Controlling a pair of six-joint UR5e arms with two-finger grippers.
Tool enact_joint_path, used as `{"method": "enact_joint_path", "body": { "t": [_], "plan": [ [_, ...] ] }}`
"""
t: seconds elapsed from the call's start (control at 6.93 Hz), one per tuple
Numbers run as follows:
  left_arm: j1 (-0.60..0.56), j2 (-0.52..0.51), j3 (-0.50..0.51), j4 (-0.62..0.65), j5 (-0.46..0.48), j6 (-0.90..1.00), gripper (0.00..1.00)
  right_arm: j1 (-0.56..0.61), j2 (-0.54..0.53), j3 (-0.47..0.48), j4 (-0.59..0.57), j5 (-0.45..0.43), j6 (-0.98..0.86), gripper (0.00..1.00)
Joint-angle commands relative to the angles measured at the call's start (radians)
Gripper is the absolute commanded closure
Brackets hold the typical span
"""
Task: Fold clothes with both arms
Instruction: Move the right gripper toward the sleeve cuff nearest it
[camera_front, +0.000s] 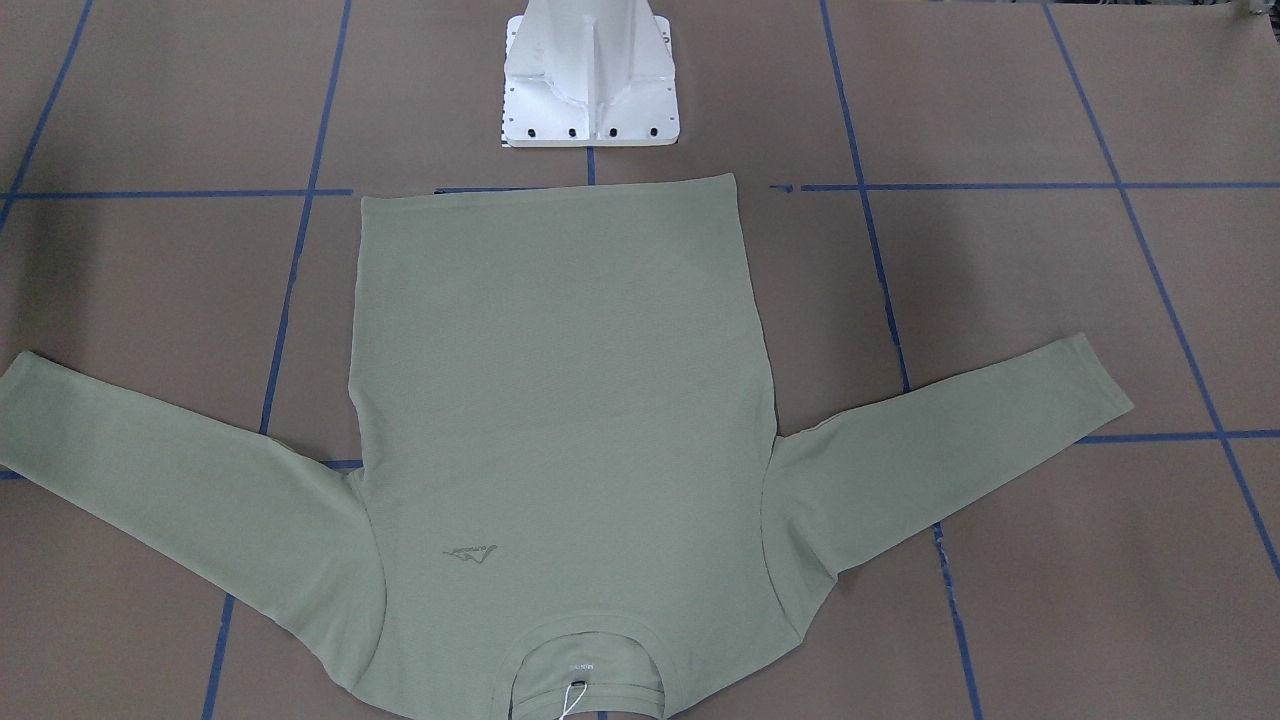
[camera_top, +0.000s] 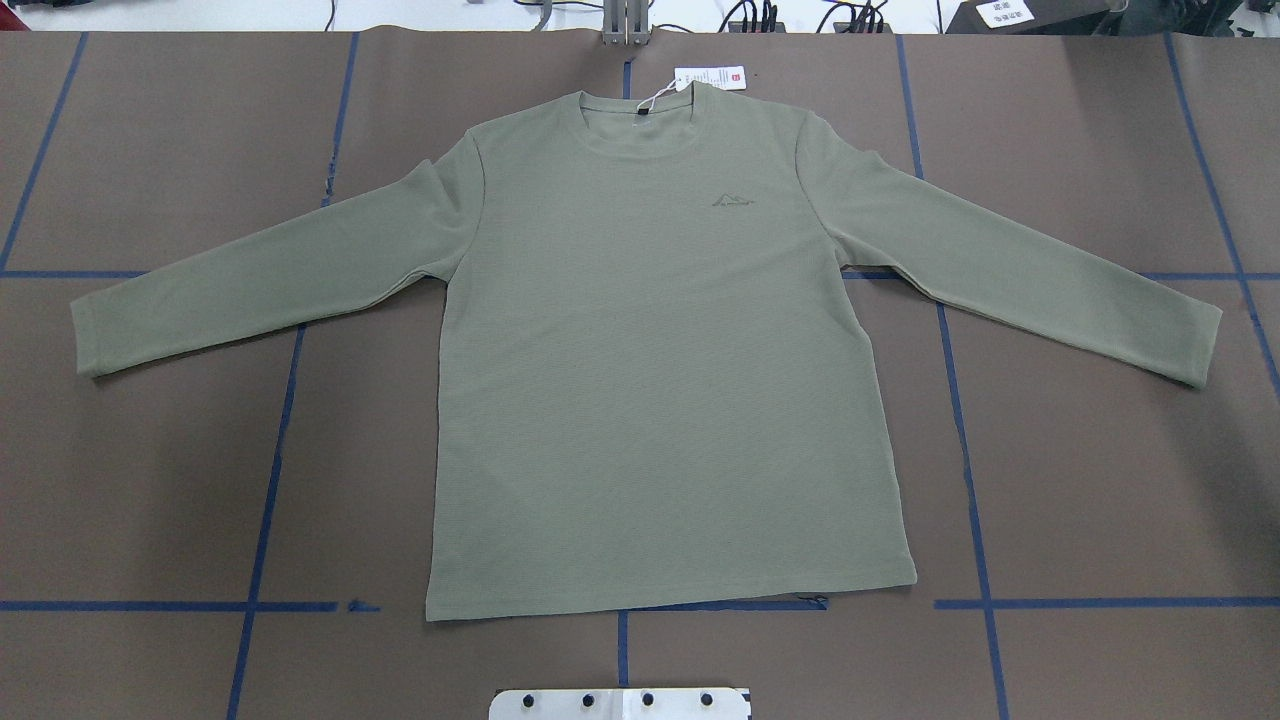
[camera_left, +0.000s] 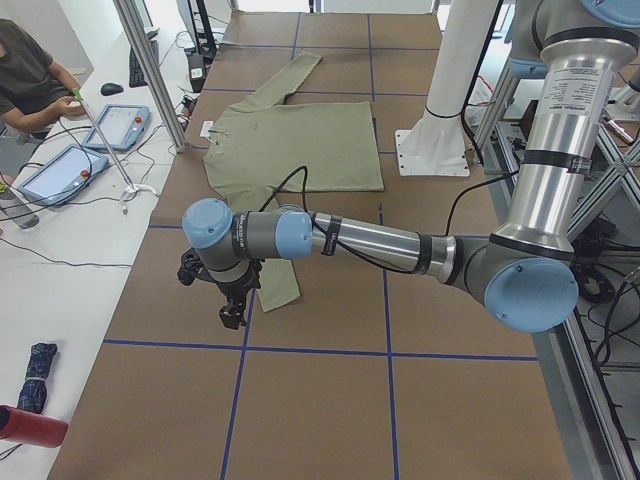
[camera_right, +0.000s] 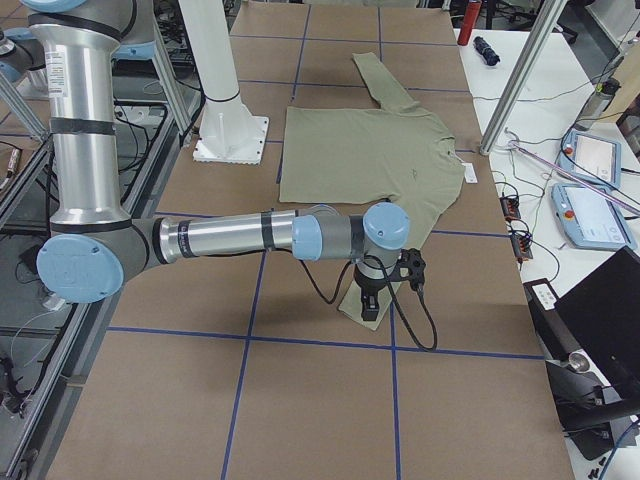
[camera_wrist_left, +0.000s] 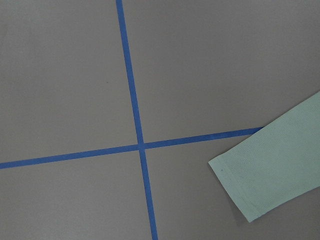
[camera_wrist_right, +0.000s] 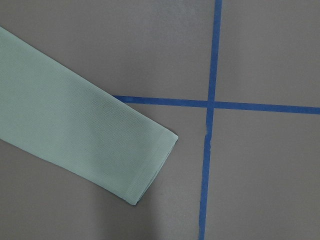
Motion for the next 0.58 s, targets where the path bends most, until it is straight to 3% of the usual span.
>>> {"method": "enact_joint_path", "body": {
  "t": [0.0,0.43],
  "plan": [
    [0.002,-0.007,-0.036,0.0,0.002,0.014,0.0,0.0,0.0,0.013,-0.001,-0.001,-0.003,0.0],
    [0.007,0.043,-0.148,-0.01,0.007,0.022,0.0,-0.026,-0.02,0.019,0.003,-0.002,0.001,0.0]
  ]
}}
